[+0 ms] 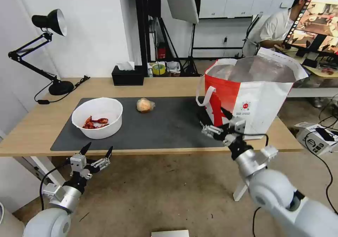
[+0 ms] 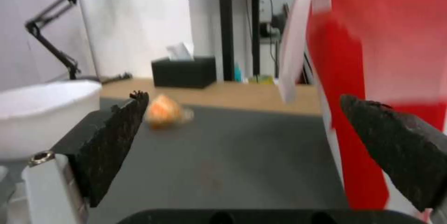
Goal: Pick up the trash from the table and place it into the takeout bag.
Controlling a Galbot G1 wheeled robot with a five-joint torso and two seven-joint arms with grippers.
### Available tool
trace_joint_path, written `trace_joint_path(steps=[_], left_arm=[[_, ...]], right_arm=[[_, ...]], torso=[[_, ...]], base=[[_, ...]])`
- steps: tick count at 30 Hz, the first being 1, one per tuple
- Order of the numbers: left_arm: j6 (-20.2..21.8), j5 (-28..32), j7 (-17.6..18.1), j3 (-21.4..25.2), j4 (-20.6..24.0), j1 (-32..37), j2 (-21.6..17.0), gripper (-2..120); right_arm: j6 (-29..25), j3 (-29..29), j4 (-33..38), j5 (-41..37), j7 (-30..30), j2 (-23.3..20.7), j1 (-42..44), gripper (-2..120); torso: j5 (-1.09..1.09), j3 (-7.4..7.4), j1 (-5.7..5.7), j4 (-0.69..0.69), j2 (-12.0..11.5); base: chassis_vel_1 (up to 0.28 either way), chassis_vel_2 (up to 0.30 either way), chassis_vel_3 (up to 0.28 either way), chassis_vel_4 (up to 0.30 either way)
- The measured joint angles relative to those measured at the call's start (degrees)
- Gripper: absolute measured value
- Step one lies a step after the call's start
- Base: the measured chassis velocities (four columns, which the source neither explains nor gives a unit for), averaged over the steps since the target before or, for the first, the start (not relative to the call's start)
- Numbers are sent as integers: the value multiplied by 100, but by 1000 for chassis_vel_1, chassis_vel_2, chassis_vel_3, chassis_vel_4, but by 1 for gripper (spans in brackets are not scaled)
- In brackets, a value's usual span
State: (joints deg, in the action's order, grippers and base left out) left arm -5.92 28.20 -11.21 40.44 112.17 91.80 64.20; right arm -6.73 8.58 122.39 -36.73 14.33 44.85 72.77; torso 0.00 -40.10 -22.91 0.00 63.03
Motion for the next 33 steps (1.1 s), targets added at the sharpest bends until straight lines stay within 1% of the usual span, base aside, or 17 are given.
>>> trace_joint_path(steps=[2, 4, 10, 12, 16, 33], left_arm=[[0, -1, -7, 10, -5, 11, 4, 100], [0, -19, -94, 72, -27, 71, 35, 100], [14, -38, -112, 132, -37, 134, 71, 100], [75, -85, -92, 188, -43, 172, 78, 100], [151, -157, 5, 221, -46, 225, 84, 100], [161, -186, -6, 211, -92, 232, 102, 100]], right_arm=[[-20, -4, -16, 39, 6, 22, 62, 100], [-92, -21, -107, 225, 58, 148, 331, 100], [-131, -55, -167, 341, 158, 264, 550, 100], [-132, -123, -170, 396, 215, 299, 679, 100], [-133, -178, -170, 440, 245, 345, 773, 100], [-114, -293, -244, 449, 266, 367, 800, 100]], torso=[[0, 0, 0, 0, -1], [0, 0, 0, -1, 0], [0, 0, 0, -1, 0], [0, 0, 0, 0, 0], [0, 0, 0, 0, 0], [1, 0, 0, 0, 0]], base=[[0, 0, 0, 0], [0, 0, 0, 0], [0, 0, 0, 0], [0, 0, 0, 0], [0, 0, 0, 0], [0, 0, 0, 0]])
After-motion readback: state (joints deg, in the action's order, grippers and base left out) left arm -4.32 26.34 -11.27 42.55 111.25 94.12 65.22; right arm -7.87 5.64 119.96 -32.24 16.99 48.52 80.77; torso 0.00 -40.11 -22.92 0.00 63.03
